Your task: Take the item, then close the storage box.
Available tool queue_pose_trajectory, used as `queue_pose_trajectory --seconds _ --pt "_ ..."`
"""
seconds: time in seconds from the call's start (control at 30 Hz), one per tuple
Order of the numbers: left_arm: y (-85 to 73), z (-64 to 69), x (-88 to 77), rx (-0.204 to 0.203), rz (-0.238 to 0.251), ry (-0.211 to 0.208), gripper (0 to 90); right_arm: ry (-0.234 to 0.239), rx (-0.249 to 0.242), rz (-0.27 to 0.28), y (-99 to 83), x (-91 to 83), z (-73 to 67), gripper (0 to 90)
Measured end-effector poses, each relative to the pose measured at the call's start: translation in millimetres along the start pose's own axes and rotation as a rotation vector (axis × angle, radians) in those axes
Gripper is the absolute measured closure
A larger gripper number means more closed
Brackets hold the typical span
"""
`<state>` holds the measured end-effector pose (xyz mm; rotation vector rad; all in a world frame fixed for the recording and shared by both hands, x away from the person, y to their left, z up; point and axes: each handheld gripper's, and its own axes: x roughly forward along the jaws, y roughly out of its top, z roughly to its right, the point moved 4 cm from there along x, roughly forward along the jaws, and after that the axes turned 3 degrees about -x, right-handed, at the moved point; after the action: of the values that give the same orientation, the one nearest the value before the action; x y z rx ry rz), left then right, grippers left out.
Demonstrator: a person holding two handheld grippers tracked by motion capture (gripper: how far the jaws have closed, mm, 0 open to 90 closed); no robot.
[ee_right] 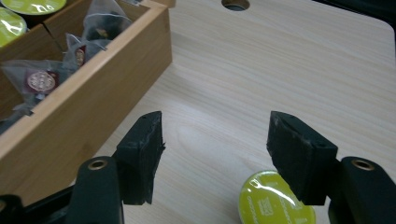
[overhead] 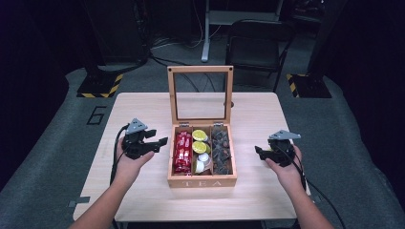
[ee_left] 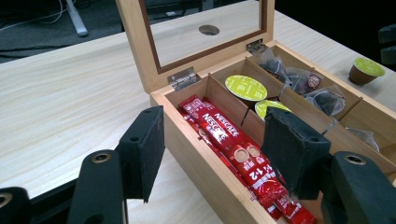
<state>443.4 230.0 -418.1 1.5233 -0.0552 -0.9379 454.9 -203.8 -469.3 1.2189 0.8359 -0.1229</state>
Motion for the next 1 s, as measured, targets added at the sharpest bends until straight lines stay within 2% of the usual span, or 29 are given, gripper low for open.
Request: queue_pose_trajectory --seconds 0.13,0.27,0.5,0.67,1.0 --pt "0.3 -0.5 -0.4 -0.002 -0.001 0.000 39.0 0.016 -0.031 -0.016 11.0 0.2 -5.6 34.5" --pt "0.6 -1.3 -0.3 -0.005 0.000 0.001 39.0 0.020 -0.053 -0.008 21.8 0.2 -11.6 33.9" --pt "0.9 -2.3 -0.9 -0.010 0.002 0.000 39.0 0.062 -0.055 0.020 42.2 -4.0 -20.1 34.7" --pt "1.2 -2.6 -1.3 -0.010 0.003 0.000 39.0 0.074 -0.087 0.036 56.0 -7.0 -28.4 35.9" --pt "2.1 -2.8 -0.1 -0.009 0.000 -0.005 39.0 0.109 -0.095 0.056 78.4 -5.4 -42.6 35.9"
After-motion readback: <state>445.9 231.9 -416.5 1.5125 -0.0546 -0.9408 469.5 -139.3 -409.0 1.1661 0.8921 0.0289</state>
